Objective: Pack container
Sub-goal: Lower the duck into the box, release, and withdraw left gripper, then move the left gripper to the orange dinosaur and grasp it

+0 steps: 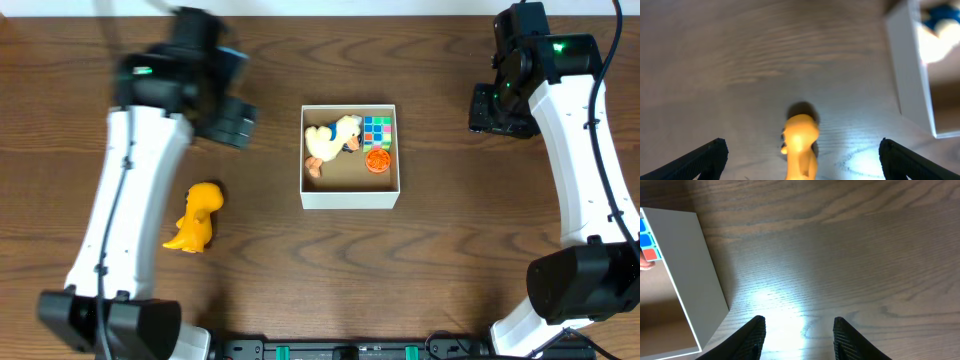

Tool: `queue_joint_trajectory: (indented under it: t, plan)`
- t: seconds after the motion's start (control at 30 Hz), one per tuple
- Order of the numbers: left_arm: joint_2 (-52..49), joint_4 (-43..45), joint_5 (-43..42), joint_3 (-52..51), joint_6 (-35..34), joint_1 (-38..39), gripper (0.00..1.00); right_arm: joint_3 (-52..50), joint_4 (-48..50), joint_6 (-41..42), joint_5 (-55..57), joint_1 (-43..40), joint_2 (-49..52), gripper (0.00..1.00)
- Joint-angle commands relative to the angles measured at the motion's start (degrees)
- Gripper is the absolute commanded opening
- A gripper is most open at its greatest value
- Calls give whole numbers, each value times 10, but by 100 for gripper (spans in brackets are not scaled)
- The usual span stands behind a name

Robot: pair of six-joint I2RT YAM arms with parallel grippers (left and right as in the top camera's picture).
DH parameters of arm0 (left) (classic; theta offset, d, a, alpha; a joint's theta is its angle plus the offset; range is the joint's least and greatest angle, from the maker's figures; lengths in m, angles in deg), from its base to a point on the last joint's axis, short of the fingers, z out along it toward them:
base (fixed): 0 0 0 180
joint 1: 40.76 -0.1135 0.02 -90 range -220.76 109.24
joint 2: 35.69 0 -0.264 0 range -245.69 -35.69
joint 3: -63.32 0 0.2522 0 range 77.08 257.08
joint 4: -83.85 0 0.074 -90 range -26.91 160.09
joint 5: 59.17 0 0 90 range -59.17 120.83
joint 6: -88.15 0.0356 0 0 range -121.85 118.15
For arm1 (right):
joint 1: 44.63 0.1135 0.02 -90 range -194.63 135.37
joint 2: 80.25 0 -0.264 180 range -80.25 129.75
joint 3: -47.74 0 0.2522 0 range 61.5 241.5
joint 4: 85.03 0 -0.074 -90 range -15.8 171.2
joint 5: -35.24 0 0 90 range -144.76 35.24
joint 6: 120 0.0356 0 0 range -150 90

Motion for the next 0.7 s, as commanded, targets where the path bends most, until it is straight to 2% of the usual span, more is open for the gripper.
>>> queue_joint_trajectory:
  t: [0.0,0.07,0.23,0.5,0.67]
  plan:
    - [12,-4,-45,-27,-42,-67,98,3,1,-7,10,-7,-1,47]
    - [12,-2,-54,-59,-41,-108,98,3,2,-7,10,-7,-1,47]
    - [11,53,-54,-175,-29,-147,98,3,10,-7,9,-7,-1,47]
    - [11,166,-56,-342,-30,-127,98,3,14,-7,9,-7,-1,47]
    - [11,236,-56,-421,3,-118,98,3,14,-7,9,-7,-1,47]
